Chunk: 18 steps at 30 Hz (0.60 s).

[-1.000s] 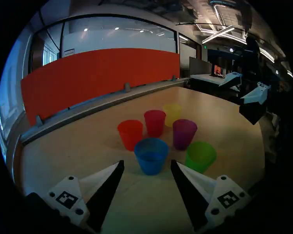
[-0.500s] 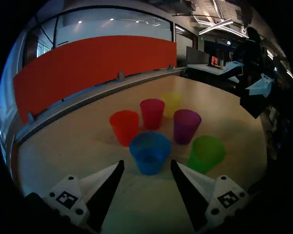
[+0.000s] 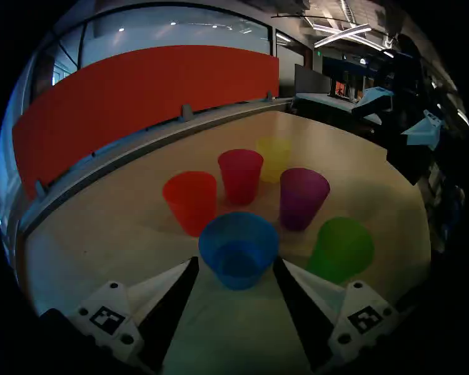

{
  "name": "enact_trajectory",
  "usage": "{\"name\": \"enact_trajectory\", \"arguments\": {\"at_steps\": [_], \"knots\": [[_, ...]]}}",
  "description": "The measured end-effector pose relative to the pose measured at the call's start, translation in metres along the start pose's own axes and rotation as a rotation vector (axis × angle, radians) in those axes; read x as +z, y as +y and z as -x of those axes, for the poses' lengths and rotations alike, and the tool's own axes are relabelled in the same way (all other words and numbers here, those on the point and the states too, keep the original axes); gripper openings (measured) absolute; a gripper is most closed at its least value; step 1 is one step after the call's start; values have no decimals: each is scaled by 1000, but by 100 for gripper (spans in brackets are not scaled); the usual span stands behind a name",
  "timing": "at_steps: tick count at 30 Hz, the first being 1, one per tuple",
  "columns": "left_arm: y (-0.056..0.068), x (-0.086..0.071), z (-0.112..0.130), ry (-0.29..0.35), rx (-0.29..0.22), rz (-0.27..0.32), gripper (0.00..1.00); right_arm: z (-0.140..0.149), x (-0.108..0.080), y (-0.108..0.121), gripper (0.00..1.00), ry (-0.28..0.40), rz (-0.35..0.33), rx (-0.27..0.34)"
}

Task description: Pour water

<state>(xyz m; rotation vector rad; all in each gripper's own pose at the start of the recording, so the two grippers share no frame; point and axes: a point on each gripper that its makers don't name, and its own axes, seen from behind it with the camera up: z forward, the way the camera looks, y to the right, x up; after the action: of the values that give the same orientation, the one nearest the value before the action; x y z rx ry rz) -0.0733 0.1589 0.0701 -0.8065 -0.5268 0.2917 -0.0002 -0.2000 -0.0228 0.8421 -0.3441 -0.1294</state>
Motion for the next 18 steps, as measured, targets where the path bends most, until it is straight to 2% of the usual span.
{"name": "enact_trajectory", "arguments": {"at_steps": [18], "knots": [[1,23,-6,-11,4,20,90,6,6,7,99,-9,1,17]]}}
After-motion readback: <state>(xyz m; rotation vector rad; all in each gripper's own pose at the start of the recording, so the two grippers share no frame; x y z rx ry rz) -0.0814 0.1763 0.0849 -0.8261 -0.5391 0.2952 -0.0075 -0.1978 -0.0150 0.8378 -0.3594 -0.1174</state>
